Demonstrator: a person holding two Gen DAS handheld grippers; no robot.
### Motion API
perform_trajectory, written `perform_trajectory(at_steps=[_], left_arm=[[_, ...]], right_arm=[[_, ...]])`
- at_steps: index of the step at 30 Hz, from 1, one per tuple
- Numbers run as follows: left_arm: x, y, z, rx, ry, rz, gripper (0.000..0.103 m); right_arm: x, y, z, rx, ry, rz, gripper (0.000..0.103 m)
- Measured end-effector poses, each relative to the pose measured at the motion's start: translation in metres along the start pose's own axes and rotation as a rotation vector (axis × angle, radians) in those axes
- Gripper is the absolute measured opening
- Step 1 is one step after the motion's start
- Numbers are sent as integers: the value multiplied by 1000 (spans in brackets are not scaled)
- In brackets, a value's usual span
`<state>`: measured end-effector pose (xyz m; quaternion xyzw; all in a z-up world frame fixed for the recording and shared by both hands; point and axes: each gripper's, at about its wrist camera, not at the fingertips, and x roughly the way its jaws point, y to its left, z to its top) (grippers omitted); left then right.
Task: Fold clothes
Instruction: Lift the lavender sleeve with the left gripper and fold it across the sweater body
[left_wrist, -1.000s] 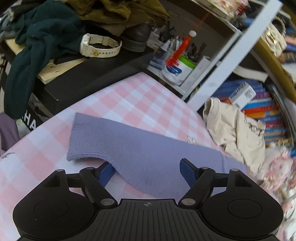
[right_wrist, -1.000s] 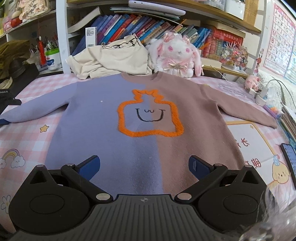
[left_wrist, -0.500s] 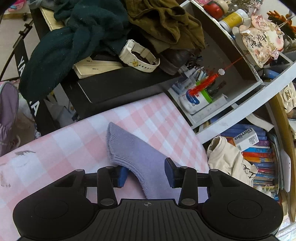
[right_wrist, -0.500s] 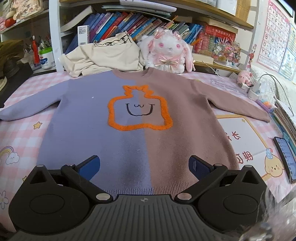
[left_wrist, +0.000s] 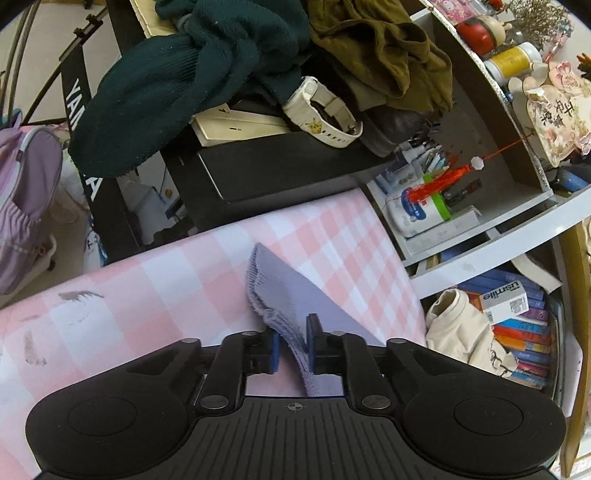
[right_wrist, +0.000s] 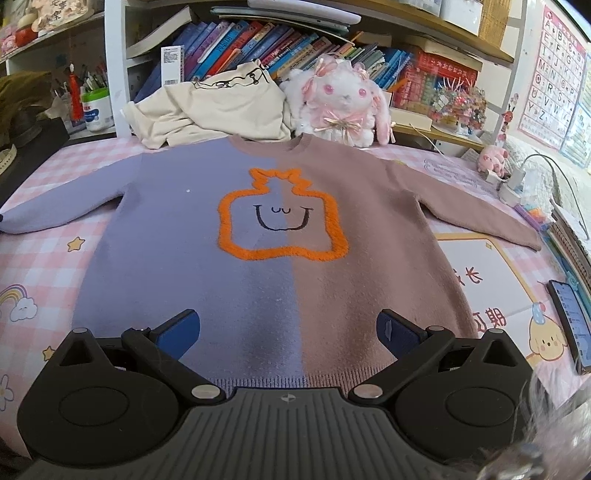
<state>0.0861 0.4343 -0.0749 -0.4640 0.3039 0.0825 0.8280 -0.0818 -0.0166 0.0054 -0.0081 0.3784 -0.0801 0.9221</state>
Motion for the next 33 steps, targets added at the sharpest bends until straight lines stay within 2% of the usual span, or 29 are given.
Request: perform_trajectory(at_steps=[7,12,23,33], left_arm=[[0,-9,0,66,2,35,5],[-8,-32,-4,147,-38,13,5],[-27,-139,-51,380,-75,-64,5],[-19,-235,-115,462,-26,-180,4]], right_arm=[[2,-5,-4,-31,11,14,103],[7,-20,-4,-49,17,46,103],[32,-73,12,-85,-3,148,103],[48,-116,17,-135,-11,263,103]])
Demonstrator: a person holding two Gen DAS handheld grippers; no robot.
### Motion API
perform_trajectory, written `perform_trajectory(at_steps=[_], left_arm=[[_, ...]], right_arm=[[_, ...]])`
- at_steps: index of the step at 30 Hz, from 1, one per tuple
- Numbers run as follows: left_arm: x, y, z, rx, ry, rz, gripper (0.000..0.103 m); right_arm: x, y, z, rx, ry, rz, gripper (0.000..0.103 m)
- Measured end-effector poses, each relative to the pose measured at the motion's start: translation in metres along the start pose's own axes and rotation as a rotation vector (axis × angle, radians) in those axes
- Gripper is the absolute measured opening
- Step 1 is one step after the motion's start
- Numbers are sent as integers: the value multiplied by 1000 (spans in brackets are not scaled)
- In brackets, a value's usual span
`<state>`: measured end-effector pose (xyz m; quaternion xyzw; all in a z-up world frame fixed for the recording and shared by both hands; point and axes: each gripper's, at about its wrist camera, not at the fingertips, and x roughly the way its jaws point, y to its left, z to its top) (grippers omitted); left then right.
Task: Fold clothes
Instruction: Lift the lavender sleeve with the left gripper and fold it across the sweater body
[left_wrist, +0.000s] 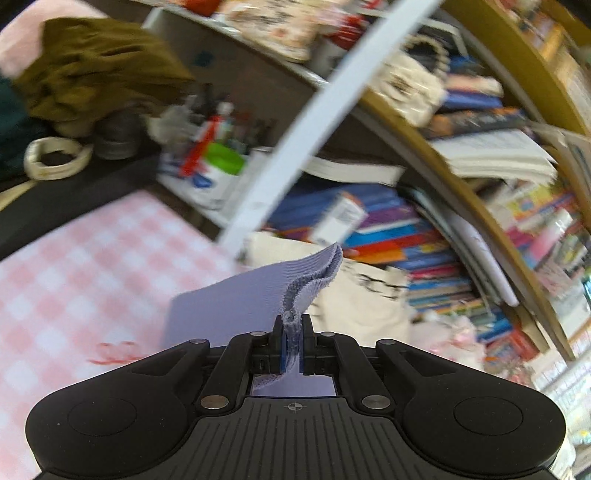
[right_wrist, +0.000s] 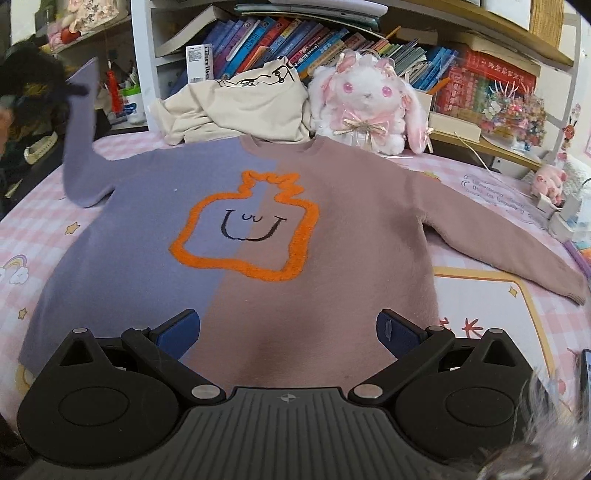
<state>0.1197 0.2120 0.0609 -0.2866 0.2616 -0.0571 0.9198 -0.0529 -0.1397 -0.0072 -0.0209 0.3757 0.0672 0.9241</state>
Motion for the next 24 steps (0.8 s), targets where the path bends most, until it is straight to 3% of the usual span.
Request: perform_trajectory(at_steps=[8,24], left_arm=[[26,-72,-27,48,26,-59,4],[79,-173,-90,99,88,-156,4]], right_arm=[[1,-38,-3,2,-1,44,103],[0,-87,-12,14,16,114,103]])
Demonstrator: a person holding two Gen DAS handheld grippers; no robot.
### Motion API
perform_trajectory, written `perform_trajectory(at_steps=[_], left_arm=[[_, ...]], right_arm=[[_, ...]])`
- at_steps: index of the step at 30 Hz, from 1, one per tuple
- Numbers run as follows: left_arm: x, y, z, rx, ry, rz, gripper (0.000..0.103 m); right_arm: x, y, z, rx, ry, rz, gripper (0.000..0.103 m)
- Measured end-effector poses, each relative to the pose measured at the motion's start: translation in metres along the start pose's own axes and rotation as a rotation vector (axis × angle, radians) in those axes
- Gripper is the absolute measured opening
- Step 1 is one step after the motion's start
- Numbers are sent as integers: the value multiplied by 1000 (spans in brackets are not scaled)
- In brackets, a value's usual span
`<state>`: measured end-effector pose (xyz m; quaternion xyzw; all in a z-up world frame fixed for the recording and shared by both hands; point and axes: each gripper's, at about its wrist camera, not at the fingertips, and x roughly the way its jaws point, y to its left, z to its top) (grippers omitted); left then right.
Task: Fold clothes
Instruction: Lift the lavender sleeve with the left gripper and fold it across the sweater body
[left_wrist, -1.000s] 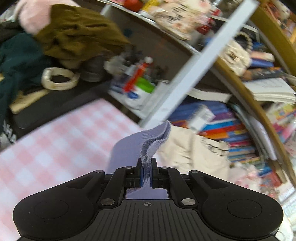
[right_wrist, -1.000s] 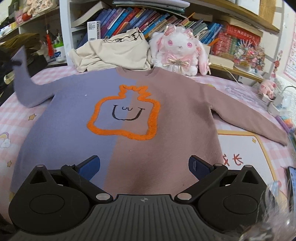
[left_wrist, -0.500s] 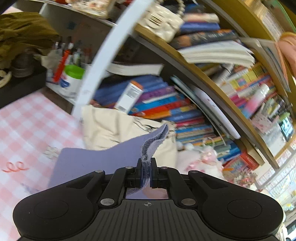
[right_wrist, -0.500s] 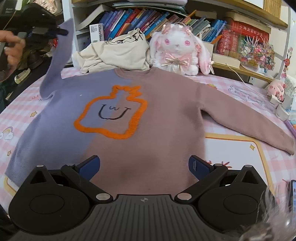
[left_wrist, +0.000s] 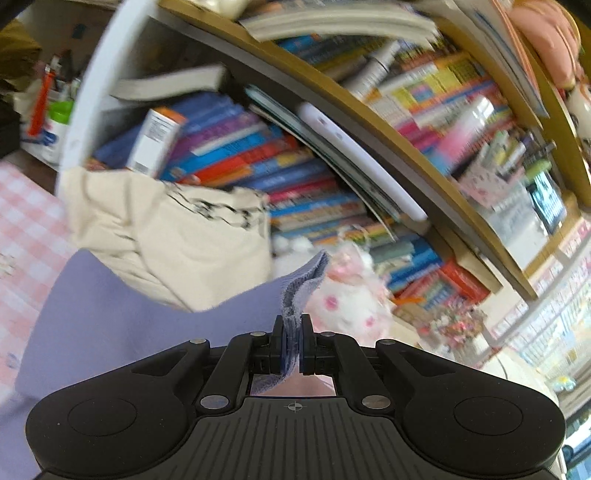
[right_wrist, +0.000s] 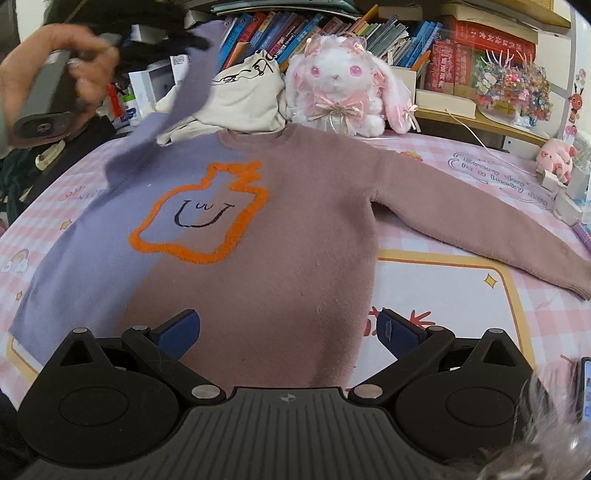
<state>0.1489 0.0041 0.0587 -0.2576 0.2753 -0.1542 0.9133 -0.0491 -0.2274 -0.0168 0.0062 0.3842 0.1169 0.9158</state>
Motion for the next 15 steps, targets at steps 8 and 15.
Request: perform_trajectory(at_steps=[8,15], left_arm=[[33,-10,-18,-7,84,12,4],[18,-11,-16,-18,40,-37,68]], right_arm=[[-4,-13,-6,23,9,-14,103],[-8,-17,-10,40,8,-21,103]])
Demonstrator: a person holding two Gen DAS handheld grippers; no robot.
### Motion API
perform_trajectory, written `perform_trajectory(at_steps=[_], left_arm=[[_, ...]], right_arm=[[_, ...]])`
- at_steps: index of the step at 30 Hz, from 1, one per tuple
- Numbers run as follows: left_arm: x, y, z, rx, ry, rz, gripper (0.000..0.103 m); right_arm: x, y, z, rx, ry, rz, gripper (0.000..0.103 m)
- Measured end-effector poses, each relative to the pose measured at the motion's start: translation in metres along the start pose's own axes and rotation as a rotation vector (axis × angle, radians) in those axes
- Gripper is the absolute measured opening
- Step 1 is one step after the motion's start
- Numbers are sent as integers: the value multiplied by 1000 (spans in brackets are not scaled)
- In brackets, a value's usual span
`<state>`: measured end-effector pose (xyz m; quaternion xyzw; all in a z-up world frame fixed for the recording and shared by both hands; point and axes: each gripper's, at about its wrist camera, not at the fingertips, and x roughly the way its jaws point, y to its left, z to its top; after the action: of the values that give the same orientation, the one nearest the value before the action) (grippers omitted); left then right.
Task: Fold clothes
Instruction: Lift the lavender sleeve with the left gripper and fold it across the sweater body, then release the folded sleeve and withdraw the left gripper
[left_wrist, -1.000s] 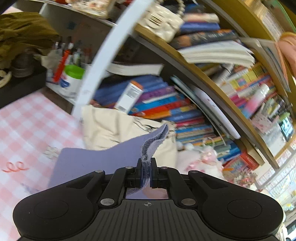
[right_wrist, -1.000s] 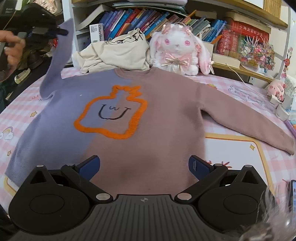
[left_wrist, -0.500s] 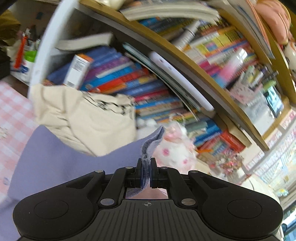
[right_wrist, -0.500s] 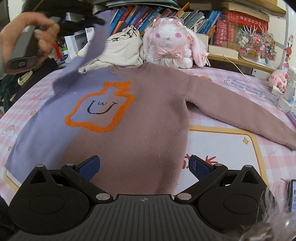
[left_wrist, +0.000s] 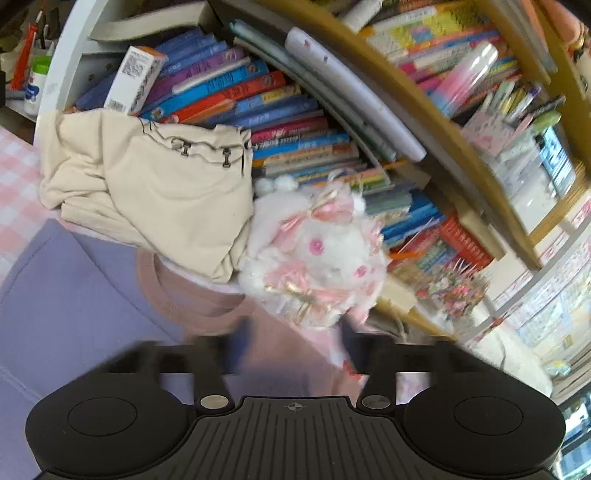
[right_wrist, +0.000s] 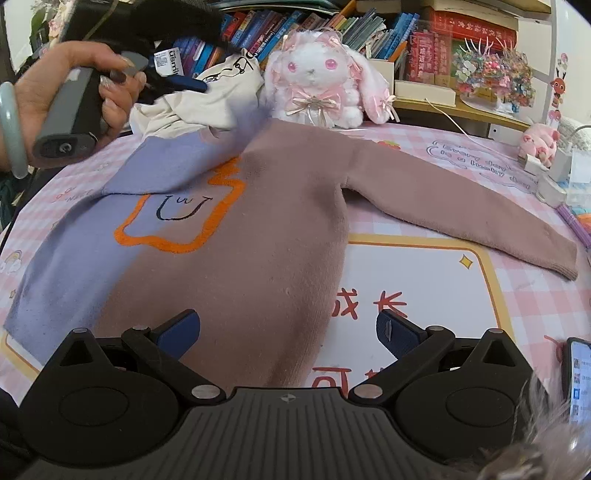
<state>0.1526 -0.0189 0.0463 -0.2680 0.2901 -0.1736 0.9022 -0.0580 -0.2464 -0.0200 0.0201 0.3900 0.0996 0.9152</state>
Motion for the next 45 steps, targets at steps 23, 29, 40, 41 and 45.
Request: perform_trajectory(at_steps=[23,29,40,41,45], left_arm=[[-157,144,-78,299,197,547,61],[-163,169,-77,221,223,511,40],[-181,182,-81,165,236,402,3],[-183,183,-81,161,236,400,3],[-191,190,-79,152,238,421,2]], right_arm=[[-4,29,-14,65,3,-140,95],[-7,30,-18,143,42,-191,59],[-5,34,-25,235,80,-174,15],[-5,35,-25,231,81,-171,15],[-4,41,-24,206,83,-161,15]])
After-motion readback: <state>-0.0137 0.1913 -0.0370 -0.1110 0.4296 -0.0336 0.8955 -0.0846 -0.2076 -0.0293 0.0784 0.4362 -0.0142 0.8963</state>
